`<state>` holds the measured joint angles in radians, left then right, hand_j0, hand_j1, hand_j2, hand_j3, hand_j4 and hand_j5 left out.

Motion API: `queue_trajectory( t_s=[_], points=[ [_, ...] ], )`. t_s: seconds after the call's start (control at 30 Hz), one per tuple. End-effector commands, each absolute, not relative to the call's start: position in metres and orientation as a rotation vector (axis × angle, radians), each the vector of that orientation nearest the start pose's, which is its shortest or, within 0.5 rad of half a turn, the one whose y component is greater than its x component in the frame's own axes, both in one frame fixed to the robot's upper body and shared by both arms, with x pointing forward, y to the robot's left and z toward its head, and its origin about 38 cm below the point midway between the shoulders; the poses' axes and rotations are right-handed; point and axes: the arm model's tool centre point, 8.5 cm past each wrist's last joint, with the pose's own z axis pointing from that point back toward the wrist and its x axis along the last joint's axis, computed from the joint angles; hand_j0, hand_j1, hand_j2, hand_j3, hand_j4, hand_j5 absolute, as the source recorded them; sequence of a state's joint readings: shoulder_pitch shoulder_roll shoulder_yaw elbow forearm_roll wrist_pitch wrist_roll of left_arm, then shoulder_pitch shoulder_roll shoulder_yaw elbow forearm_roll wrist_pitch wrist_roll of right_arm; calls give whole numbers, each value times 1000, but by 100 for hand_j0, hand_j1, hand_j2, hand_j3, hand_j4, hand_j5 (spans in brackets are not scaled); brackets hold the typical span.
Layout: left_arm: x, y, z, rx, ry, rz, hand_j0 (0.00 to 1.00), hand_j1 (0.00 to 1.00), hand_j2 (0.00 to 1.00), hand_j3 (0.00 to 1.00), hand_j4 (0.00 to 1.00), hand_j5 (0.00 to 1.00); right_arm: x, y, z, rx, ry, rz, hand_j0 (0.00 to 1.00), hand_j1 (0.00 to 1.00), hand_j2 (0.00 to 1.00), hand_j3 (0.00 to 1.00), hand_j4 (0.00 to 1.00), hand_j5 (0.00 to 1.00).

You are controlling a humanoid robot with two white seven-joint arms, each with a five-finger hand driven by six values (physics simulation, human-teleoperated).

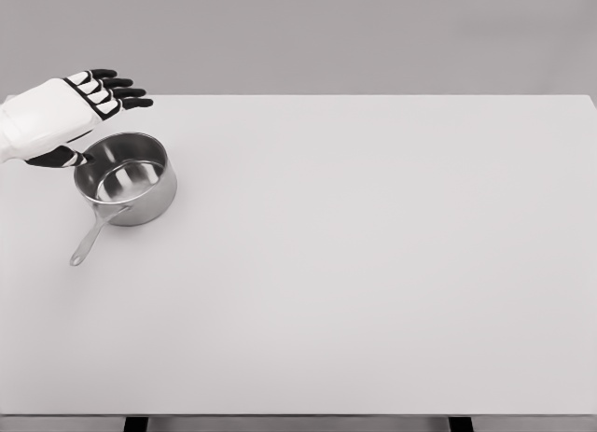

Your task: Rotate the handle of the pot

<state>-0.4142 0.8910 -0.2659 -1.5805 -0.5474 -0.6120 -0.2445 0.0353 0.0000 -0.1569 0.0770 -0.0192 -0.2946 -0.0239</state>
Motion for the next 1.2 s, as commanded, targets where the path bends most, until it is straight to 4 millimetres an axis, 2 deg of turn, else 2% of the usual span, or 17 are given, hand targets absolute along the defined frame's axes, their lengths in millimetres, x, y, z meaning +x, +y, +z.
queue_trajectory(
  t_s=[0.0, 0.17, 0.2, 0.23, 0.3, 0.37, 0.43, 0.67, 0.97, 1.17],
  points=[
    [407, 353, 270, -1098, 2278, 2606, 100, 100, 100, 100, 100, 100, -20, -275, -257, -144, -187, -169, 100, 100, 100, 100, 100, 100],
    [406, 352, 270, -1087, 2290, 2600, 100, 100, 100, 100, 100, 100, -19, -275, -257, -138, -187, -168, 100, 100, 100, 100, 100, 100],
    [403, 344, 268, -1052, 2287, 2591, 100, 100, 100, 100, 100, 100, -19, -275, -257, -138, -187, -170, 100, 100, 100, 100, 100, 100],
    [393, 324, 273, -989, 2280, 2541, 100, 100, 100, 100, 100, 100, -19, -275, -257, -138, -187, -170, 100, 100, 100, 100, 100, 100],
    [382, 306, 272, -919, 2299, 2491, 100, 100, 100, 100, 100, 100, -19, -275, -257, -138, -187, -168, 100, 100, 100, 100, 100, 100],
    [378, 297, 251, -841, 2313, 2537, 100, 100, 100, 100, 100, 100, -19, -275, -257, -138, -187, -171, 100, 100, 100, 100, 100, 100],
    [376, 292, 238, -825, 2241, 2593, 100, 100, 100, 100, 100, 100, -19, -275, -257, -138, -187, -168, 100, 100, 100, 100, 100, 100],
    [363, 298, 206, -758, 2247, 2689, 100, 100, 100, 100, 100, 100, -19, -275, -257, -138, -187, -168, 100, 100, 100, 100, 100, 100],
    [355, 293, 184, -718, 2245, 2733, 100, 100, 100, 100, 100, 100, -19, -275, -257, -138, -187, -168, 100, 100, 100, 100, 100, 100],
    [353, 306, 167, -726, 2244, 2802, 100, 100, 100, 100, 100, 100, -19, -275, -257, -138, -187, -168, 100, 100, 100, 100, 100, 100]
  ],
)
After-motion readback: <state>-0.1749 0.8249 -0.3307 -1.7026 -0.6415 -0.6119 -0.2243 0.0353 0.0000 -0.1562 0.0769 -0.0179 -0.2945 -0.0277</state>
